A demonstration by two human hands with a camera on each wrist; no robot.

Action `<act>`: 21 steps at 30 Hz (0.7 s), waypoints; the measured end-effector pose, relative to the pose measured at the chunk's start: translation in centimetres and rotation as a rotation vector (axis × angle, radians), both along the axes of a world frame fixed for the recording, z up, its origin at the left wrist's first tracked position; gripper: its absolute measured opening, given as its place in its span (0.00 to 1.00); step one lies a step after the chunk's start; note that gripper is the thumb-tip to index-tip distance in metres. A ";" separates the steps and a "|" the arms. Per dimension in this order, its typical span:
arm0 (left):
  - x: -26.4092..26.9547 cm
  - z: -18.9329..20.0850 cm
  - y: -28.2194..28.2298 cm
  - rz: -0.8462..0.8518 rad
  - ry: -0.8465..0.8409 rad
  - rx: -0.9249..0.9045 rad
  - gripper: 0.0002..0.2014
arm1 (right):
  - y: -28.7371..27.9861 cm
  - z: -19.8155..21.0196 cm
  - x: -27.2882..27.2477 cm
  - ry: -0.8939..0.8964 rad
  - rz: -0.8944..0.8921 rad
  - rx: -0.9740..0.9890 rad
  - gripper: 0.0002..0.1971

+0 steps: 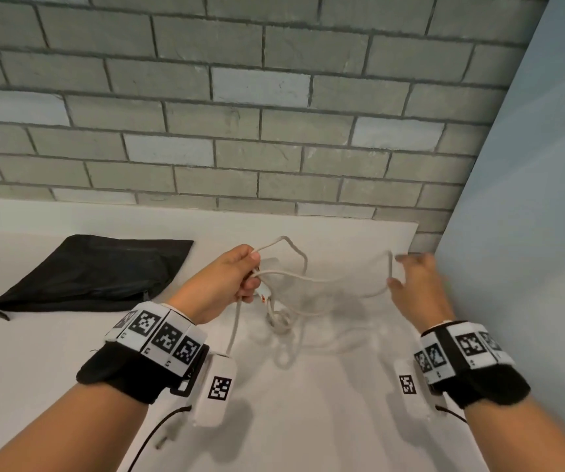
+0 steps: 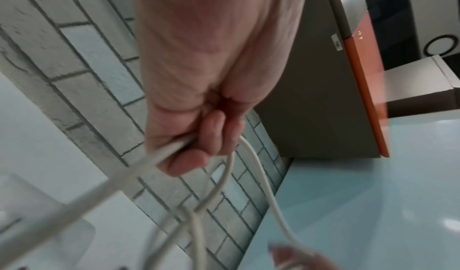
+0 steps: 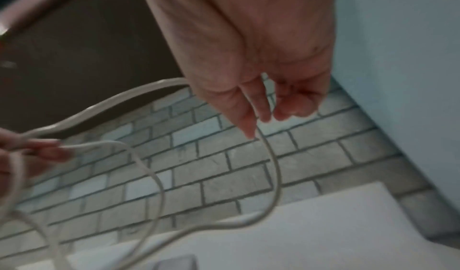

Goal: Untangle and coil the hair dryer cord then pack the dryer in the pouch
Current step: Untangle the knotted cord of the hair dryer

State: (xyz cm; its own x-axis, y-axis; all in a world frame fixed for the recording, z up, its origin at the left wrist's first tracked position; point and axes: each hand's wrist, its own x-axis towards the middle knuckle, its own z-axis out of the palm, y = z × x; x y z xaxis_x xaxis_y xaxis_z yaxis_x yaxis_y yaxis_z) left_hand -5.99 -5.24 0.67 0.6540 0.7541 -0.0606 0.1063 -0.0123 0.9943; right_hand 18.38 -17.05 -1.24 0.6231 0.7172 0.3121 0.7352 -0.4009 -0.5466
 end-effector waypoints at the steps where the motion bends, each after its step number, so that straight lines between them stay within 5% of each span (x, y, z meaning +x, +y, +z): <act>1: 0.3 0.0 -0.2 -0.005 0.005 0.022 0.14 | 0.0 0.4 -1.3 -0.069 0.108 0.038 0.26; 4: 0.9 0.1 -0.5 0.007 0.036 0.096 0.14 | -0.1 2.7 -5.9 -0.239 0.505 0.097 0.33; 7: 1.4 0.0 -0.4 0.046 0.047 0.128 0.14 | -0.3 3.8 -9.1 -0.476 0.666 -0.266 0.33; 10: 1.7 -0.2 -0.2 0.115 0.067 0.178 0.15 | -0.2 4.0 -10.4 -0.381 0.668 -0.586 0.38; 12: 2.1 -0.3 -0.4 0.120 0.055 0.196 0.14 | 0.5 3.8 -10.7 -0.253 0.629 -0.483 0.31; 16: 2.4 -0.4 -0.6 0.088 0.042 0.178 0.13 | 1.6 3.0 -10.7 -0.303 0.548 -0.283 0.12; 19: 2.3 -0.5 -0.6 0.090 0.037 0.142 0.13 | 1.6 2.6 -10.2 -0.330 0.527 -0.154 0.11; 21: 2.2 -0.4 -0.2 0.113 0.074 0.143 0.13 | 1.7 3.1 -9.7 -0.133 0.524 0.083 0.10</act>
